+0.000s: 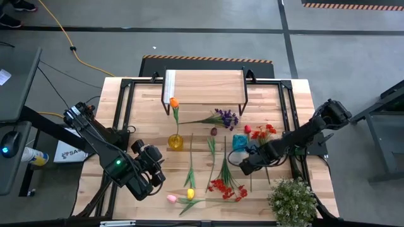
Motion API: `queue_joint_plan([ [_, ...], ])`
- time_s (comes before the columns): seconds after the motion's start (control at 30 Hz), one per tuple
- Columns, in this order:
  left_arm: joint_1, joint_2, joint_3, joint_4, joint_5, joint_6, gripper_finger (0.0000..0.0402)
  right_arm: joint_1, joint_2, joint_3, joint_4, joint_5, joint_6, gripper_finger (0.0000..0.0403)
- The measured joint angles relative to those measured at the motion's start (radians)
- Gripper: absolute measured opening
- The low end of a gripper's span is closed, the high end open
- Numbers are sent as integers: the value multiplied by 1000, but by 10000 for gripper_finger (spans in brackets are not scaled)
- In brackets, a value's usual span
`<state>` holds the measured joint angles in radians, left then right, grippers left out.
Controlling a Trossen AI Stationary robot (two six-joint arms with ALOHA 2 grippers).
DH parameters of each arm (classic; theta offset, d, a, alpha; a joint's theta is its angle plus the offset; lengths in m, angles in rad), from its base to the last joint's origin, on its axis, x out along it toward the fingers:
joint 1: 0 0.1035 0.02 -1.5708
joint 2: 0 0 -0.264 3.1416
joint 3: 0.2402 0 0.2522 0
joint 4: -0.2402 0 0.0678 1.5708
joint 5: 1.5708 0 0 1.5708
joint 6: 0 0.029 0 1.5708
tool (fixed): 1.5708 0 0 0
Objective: Pick and place flowers into a vace then onto a shelf
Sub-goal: Put the red tulip into the yellow vase
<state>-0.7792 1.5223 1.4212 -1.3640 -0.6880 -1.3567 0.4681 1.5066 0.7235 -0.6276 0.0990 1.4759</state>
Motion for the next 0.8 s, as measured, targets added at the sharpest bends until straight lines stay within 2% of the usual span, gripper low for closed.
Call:
queue_joint_plan([
  [0.47,0,0,0,4,0,-1,156,17,0,-1,-10,41,34,327],
  [0.8,0,0,0,4,0,-1,156,17,-5,-60,46,20,62,327],
])
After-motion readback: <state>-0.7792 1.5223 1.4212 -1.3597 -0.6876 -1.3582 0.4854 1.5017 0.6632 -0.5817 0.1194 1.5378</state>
